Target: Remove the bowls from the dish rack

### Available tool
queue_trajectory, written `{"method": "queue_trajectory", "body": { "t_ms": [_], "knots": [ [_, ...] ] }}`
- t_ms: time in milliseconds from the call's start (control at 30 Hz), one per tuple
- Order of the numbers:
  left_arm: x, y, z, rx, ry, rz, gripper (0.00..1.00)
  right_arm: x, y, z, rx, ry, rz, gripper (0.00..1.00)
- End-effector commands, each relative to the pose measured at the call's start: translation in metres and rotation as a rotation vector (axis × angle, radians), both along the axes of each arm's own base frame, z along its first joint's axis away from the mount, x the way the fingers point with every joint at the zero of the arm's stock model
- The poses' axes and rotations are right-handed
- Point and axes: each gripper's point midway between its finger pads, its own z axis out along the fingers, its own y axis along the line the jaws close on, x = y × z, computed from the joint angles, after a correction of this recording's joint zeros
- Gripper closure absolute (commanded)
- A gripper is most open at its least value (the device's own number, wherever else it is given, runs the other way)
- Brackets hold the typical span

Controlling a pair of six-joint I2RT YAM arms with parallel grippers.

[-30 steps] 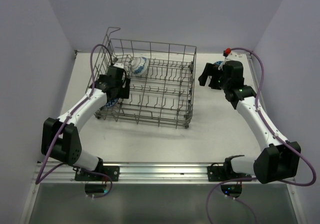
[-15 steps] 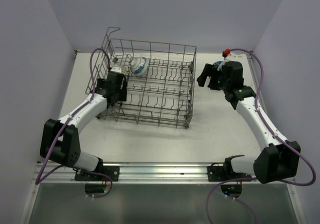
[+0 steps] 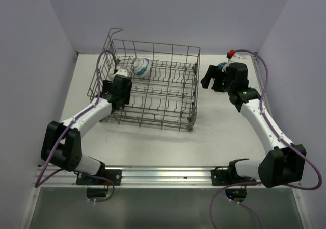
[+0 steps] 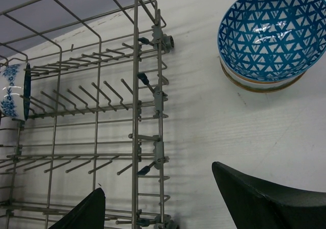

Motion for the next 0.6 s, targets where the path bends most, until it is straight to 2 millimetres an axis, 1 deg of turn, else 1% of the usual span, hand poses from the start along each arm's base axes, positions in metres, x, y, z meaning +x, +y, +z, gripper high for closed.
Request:
{"method": "queue_trajectory", "body": {
  "t_ms": [0,67,133,233,333,467,567],
  "knots": [
    [-0.002,-0.022,-0.017,-0.012,0.047,-0.056,0.18,0.004,0.000,0.007,0.020,-0.034,0.000,0.08],
    [-0.002,-0.019,-0.014,0.019,0.046,-0.046,0.17,0.004,0.000,0.008,0.022,-0.035,-0.001,0.08],
    [-0.001,-0.017,-0.011,0.034,0.039,-0.042,0.15,0.004,0.001,0.008,0.023,-0.035,0.000,0.08],
    [0.000,-0.018,-0.010,0.043,0.039,-0.057,0.12,0.005,0.001,0.007,0.023,-0.035,0.002,0.08],
    [0.002,-0.021,-0.012,0.040,0.046,-0.076,0.09,0.005,0.000,0.005,0.022,-0.029,0.002,0.08],
    [0.004,-0.026,-0.016,0.038,0.049,-0.090,0.09,0.005,0.000,0.003,0.025,-0.025,-0.001,0.08],
    [0.006,-0.027,-0.016,0.070,0.045,-0.094,0.12,0.006,0.000,0.002,0.029,-0.019,-0.002,0.08]
  ]
}}
